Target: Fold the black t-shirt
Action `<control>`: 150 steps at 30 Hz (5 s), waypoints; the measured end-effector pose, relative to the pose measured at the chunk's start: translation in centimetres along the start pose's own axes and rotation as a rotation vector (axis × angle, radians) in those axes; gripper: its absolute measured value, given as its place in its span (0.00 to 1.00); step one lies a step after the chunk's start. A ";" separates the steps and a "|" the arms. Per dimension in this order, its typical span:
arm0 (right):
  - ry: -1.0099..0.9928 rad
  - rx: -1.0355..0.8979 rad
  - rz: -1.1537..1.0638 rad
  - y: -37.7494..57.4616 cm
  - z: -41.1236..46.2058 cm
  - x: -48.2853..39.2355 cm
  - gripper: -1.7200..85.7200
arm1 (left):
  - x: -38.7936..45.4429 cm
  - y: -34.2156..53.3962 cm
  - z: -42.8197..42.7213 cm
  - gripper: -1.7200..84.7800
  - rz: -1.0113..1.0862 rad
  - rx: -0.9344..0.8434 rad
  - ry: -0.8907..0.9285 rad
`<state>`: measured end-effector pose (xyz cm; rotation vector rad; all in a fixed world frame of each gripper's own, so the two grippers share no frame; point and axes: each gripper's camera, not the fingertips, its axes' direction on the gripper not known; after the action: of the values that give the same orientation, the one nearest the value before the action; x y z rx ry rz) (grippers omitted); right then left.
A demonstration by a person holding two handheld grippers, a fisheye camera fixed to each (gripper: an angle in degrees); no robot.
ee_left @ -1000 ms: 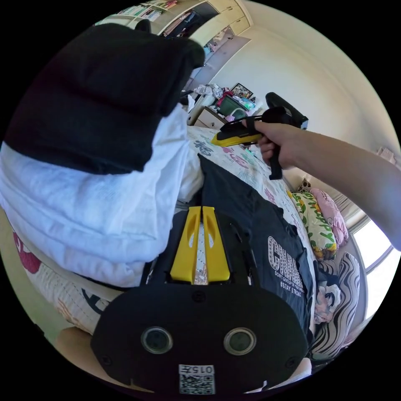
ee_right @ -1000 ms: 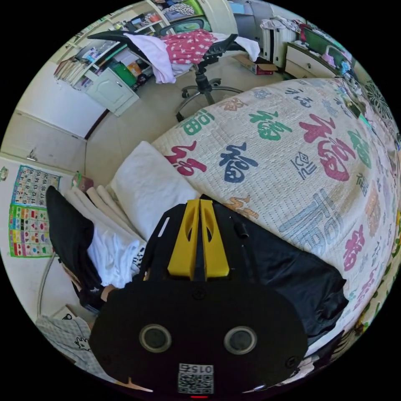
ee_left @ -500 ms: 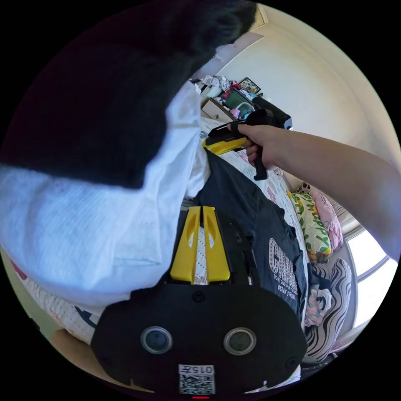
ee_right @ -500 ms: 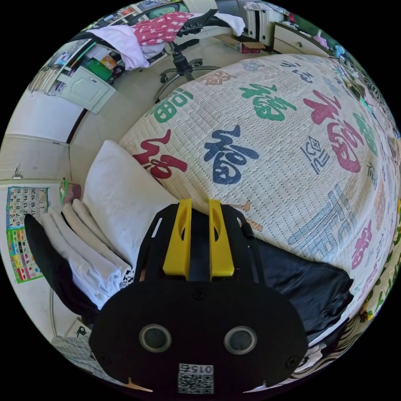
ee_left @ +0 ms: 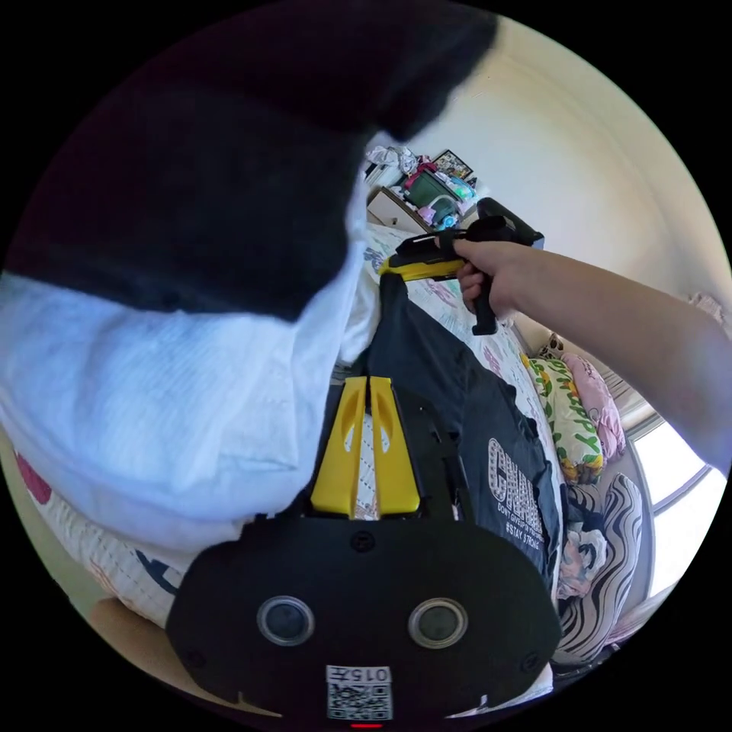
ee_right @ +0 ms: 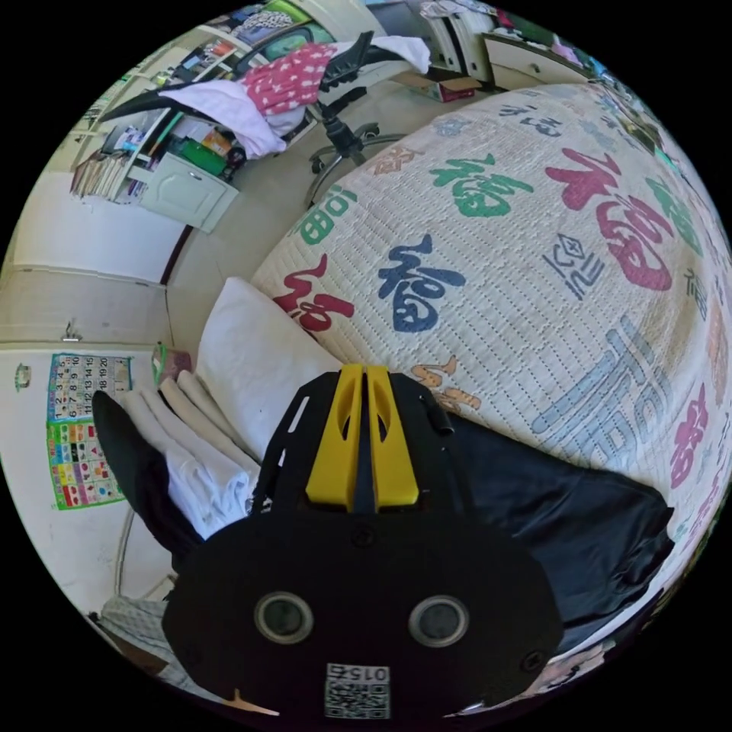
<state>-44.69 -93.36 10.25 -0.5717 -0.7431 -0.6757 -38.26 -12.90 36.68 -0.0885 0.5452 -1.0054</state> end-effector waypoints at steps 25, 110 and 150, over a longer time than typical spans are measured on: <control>-0.247 0.386 0.467 40.7 -11.3 32.2 0.03 | 23.2 7.0 4.8 0.01 0.937 -0.354 0.350; -0.035 0.389 0.048 104.7 -15.9 32.9 0.02 | 45.2 10.5 -7.5 0.02 1.411 -0.620 0.350; -0.131 0.414 0.368 108.4 -6.9 33.2 0.07 | 33.6 14.3 -5.4 0.03 1.037 -0.795 0.114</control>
<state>54.97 -39.07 6.53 -0.3576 -0.8445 -0.1350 -15.77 -31.78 14.28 -0.4060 0.9317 0.2541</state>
